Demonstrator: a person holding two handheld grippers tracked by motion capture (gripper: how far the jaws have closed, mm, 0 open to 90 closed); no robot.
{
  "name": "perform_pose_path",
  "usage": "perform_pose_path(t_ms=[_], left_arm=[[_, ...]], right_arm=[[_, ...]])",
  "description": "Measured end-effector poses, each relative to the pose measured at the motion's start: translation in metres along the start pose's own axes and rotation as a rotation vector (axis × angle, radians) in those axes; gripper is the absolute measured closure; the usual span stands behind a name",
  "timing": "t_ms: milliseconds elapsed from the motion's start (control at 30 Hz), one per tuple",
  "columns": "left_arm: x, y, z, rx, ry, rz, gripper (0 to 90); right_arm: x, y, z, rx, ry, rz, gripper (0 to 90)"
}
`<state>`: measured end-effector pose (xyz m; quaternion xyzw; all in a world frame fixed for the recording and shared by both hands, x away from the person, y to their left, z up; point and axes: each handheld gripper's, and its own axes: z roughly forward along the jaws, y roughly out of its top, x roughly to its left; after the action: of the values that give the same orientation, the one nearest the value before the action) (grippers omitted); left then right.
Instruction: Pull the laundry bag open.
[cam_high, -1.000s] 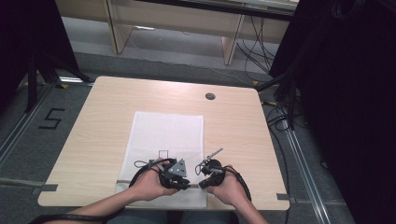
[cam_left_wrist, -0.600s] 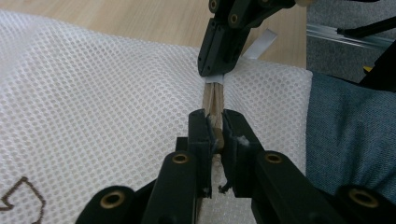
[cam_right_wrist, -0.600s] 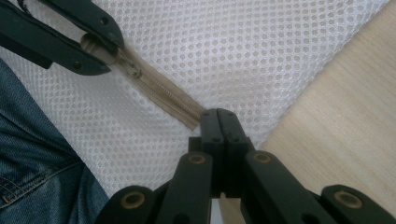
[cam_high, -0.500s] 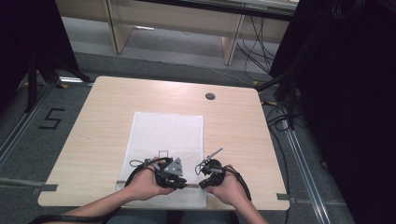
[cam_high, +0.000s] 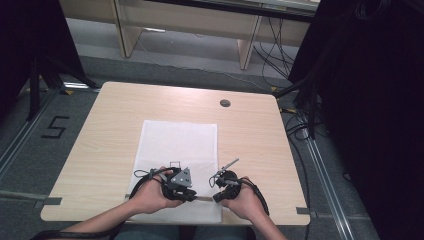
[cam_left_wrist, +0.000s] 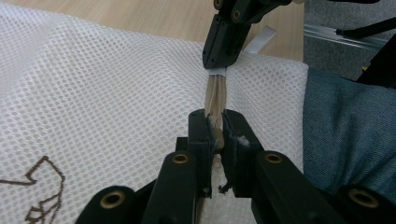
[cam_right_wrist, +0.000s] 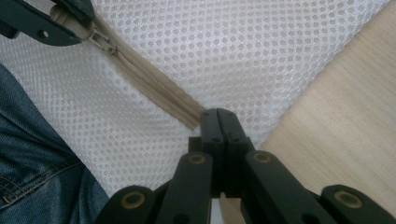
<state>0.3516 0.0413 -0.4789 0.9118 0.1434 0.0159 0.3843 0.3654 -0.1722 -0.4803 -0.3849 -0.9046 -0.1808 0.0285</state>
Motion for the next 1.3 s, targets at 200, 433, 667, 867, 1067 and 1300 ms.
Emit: perform_pose_path(t_ms=[200, 433, 667, 867, 1067, 1300], left_arm=[[0.0, 0.0, -0.003, 0.001, 0.003, 0.002, 81.9], [0.002, -0.003, -0.008, 0.0, 0.001, -0.006, 81.9], [0.002, -0.004, -0.01, 0.0, -0.004, -0.013, 81.9], [0.005, -0.008, -0.015, -0.011, -0.007, -0.021, 81.9], [0.004, -0.008, -0.015, -0.005, -0.007, -0.017, 81.9], [0.004, -0.012, -0.018, -0.013, -0.004, -0.024, 81.9]], right_arm=[[0.001, 0.0, 0.0, 0.001, -0.006, 0.003, 90.0], [0.003, 0.0, 0.0, 0.005, -0.003, 0.015, 90.0], [0.001, 0.0, 0.0, -0.001, -0.01, -0.005, 90.0], [0.003, 0.0, 0.0, 0.004, -0.003, 0.01, 90.0], [0.002, 0.0, 0.0, 0.0, -0.01, -0.003, 90.0], [0.002, 0.0, 0.0, -0.001, -0.009, -0.001, 90.0]])
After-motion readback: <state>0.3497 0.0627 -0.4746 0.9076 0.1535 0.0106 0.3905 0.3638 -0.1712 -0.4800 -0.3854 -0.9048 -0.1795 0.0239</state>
